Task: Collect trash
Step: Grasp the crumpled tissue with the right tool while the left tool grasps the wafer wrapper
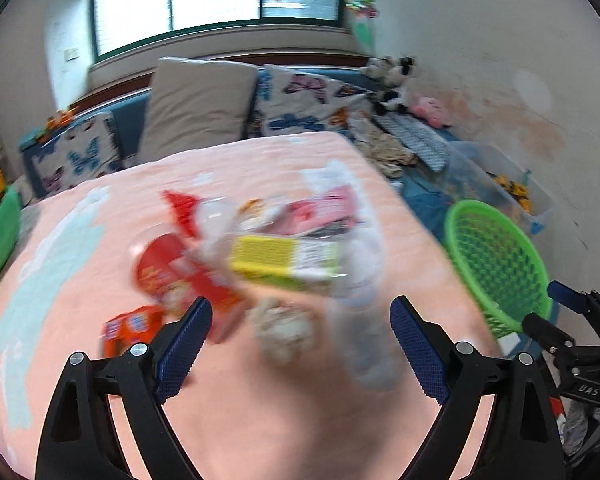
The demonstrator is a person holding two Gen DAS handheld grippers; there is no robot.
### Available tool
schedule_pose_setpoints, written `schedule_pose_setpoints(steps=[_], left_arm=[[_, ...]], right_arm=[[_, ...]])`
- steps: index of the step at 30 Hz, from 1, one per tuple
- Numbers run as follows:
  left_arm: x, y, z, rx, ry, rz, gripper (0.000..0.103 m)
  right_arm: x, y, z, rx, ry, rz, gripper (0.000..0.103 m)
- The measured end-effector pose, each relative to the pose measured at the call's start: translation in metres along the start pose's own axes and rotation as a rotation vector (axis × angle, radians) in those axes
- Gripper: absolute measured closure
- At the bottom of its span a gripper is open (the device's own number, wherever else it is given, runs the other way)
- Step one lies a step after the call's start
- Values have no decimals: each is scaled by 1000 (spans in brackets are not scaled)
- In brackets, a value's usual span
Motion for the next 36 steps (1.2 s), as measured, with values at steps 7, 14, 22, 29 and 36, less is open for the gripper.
schedule_pose_setpoints(steps=[7,14,22,29,36], left_arm=[[6,14,-67,81,-76,-13,16],[11,27,-114,140,-119,-31,16],[8,42,-150,206,-133,-63,16],[0,48,-172,258,-153,-82,16],[-18,48,-190,310,-160,-118,13]], right_arm=[[-28,-8,-52,47,-84,-31,18],[-57,-13,-106,99,-169,-74,18],[-93,-12,-149,143,-231,-125,18],[-128,-9,-163,137,-243,-164,21],[-160,-2,-170,137,-242,-220,37]])
Point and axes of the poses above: each gripper's, at about its wrist camera, not at the fingertips, and x roughly against the way its jaws point, z to its right, y to its underside, the point moved 7 cm from there along -x, roughly the way its jaws point, and after that the axes turned 2 degrees about -y, right-handed, at the moved point
